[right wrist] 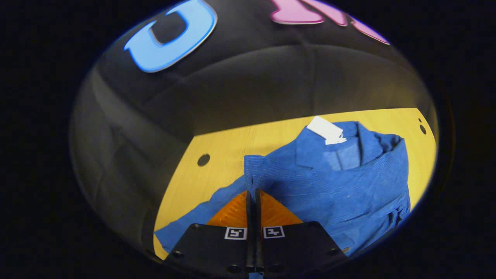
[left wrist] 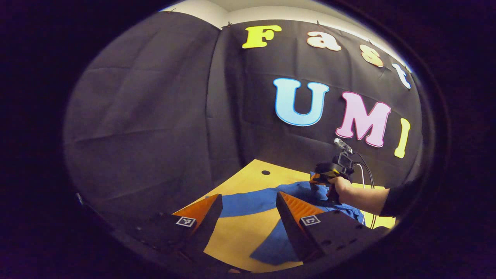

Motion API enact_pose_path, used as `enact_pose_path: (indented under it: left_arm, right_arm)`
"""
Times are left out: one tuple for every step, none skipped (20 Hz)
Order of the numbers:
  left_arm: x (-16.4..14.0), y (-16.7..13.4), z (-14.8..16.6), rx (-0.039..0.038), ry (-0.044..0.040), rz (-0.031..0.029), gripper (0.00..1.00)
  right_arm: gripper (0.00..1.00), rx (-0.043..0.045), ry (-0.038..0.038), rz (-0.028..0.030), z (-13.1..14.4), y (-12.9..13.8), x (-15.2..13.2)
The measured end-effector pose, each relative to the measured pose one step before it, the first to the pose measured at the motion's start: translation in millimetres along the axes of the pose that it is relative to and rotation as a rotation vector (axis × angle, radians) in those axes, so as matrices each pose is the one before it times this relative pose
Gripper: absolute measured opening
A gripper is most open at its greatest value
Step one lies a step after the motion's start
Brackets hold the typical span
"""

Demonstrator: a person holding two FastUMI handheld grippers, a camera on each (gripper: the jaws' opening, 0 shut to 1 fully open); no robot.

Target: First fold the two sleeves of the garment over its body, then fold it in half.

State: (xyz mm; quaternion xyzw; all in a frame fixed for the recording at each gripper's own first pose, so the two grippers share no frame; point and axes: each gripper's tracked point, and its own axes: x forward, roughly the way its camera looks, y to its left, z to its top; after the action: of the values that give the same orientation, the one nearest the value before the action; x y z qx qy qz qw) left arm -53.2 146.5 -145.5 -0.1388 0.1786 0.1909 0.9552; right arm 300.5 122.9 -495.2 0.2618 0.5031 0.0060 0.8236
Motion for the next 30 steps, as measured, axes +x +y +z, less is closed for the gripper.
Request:
enact_pose_path:
  left_arm:
    - [-0.31,11.18,-6.68,-0.02175,0.01787,0.02554,0.81]
    - [0.84,8.57,-5.73,-0.01608,0.01475,0.01558,0.81]
    - [3.08,7.87,-5.55,-0.0078,0.0051,0.01431,0.8]
    - [6.98,7.81,-4.1,0.00016,0.00425,0.01169,0.81]
    - [10.99,7.18,-3.65,0.00355,0.00658,0.01701,0.81]
    - [14.33,6.14,-4.8,0.00283,0.01711,0.01052,0.81]
    - [15.82,1.96,-6.5,-0.00067,0.02751,-0.00047,0.81]
    - [18.8,3.22,-6.2,0.00482,0.03633,0.00173,0.81]
    - [24.2,1.23,-5.53,-0.00396,0.03082,-0.01037,0.82]
    - [25.84,0.97,-6.24,-0.00914,0.04287,-0.00944,0.83]
    - [25.9,6.29,-6.87,-0.0091,0.03761,0.00149,0.83]
    - [24.16,3.92,-4.21,-0.01288,0.04152,0.00443,0.83]
    - [22.03,3.93,-4.33,-0.01596,0.04374,0.00419,0.83]
    - [18.75,1.91,-0.91,-0.02131,0.04155,0.00003,0.83]
    - [19.81,1.16,-0.8,-0.02088,0.03417,-0.00558,0.83]
    - [16.34,-1.61,-0.01,-0.02209,0.04171,-0.01313,0.84]
    - [11.97,1.85,0.2,-0.02129,0.03191,0.00507,0.83]
    - [12.76,4.07,3.31,-0.01209,0.02113,0.01982,0.84]
    - [9.83,0.21,2.45,-0.01375,0.0228,0.01905,0.83]
    - [6.69,-2.94,1.2,-0.00533,0.02081,0.00379,0.83]
    - [5.83,-0.98,0.49,0.00181,0.01328,0.01064,0.84]
    - [3.65,1.38,-1.27,0.00324,0.01316,0.02967,0.83]
    - [2.62,-1.13,3.47,0.02143,-0.01368,0.02872,0.84]
    - [1.42,-2.3,-2.19,0.01591,0.01217,0.02968,0.84]
    - [1.86,-1.78,-0.56,0.02794,0.00533,0.03639,0.83]
    - [0.05,-4.06,-2.42,0.04143,0.01534,0.03413,0.83]
    - [-1.14,-6.58,2.2,0.03363,-0.01465,0.00633,0.84]
    - [-2.59,-7.31,-1.9,0.0239,0.01487,-0.01263,0.83]
    - [-3.57,-2.15,1.14,0.00948,-0.00518,-0.00219,0.82]
    - [-2.68,-5.25,-0.57,-0.00103,0.00639,-0.01078,0.83]
  right_arm:
    - [0.02,-0.01481,0.03928,-0.03122,-16.36,-1.77,13.15]
    - [0.36,-0.00175,0.0107,0.00677,-10.1,2.0,-1.41]
    - [0.45,-0.00842,-0.03066,0.01334,1.03,6.25,-2.95]
    - [0.54,-0.02451,-0.04039,-0.01081,6.63,-1.13,-11.65]
    - [0.73,-0.02981,-0.03592,-0.01226,6.08,-4.1,-13.51]
    - [0.92,-0.02172,-0.04136,0.00093,6.09,-2.61,-13.82]
    - [0.89,-0.01308,-0.04584,0.0109,8.26,-2.93,-14.19]
    - [0.89,-0.01262,-0.04651,0.01114,7.39,-4.45,-16.4]
    - [0.88,-0.0174,-0.04612,0.00416,8.31,-6.77,-18.32]
    - [0.98,-0.02156,-0.04525,0.00372,6.94,-8.21,-17.33]
    - [0.98,-0.02398,-0.0325,0.00364,4.73,-9.98,-17.91]
    - [0.98,-0.01751,-0.0257,0.00139,1.43,-10.14,-15.84]
    - [0.97,-0.0248,-0.00585,-0.00136,-2.41,-11.86,-15.88]
    - [0.97,-0.00618,-0.00426,-0.00767,-3.1,-12.9,-16.98]
    - [0.97,0.00631,0.0077,-0.00569,-5.67,-11.11,-16.48]
    - [0.97,0.01905,0.01665,-0.00062,-11.41,-10.34,-12.69]
    - [0.97,0.01951,0.02824,-0.00758,-11.65,-11.06,-12.35]
    - [0.97,0.01855,0.02506,-0.01169,-11.38,-12.79,-9.41]
    - [0.98,0.01925,0.03005,-0.00798,-9.94,-11.29,-11.16]
    - [0.97,0.04659,0.00848,-0.01242,-4.37,-11.7,-11.65]
    - [0.98,0.05778,-0.02226,-0.01167,3.18,-8.55,-8.61]
    - [0.98,0.04563,-0.02767,-0.01635,6.49,-11.05,-5.63]
    - [0.97,0.02311,-0.01722,-0.01573,5.95,-9.53,-3.92]
    - [0.97,0.00504,-0.00428,-0.01145,0.82,-6.07,-3.49]
    - [0.96,0.0129,0.02868,-0.01261,-2.71,-4.39,1.12]
    - [0.97,0.01891,0.02949,0.00279,-4.11,-0.35,0.97]
    - [0.97,0.01501,-0.00555,0.01406,4.12,2.49,2.97]
    - [0.98,0.00034,-0.01202,0.0165,5.52,5.09,1.29]
    - [0.97,-0.01374,-0.00208,0.01603,3.17,2.94,0.31]
    - [0.97,-0.01324,0.01109,0.01306,-3.27,2.94,-1.92]
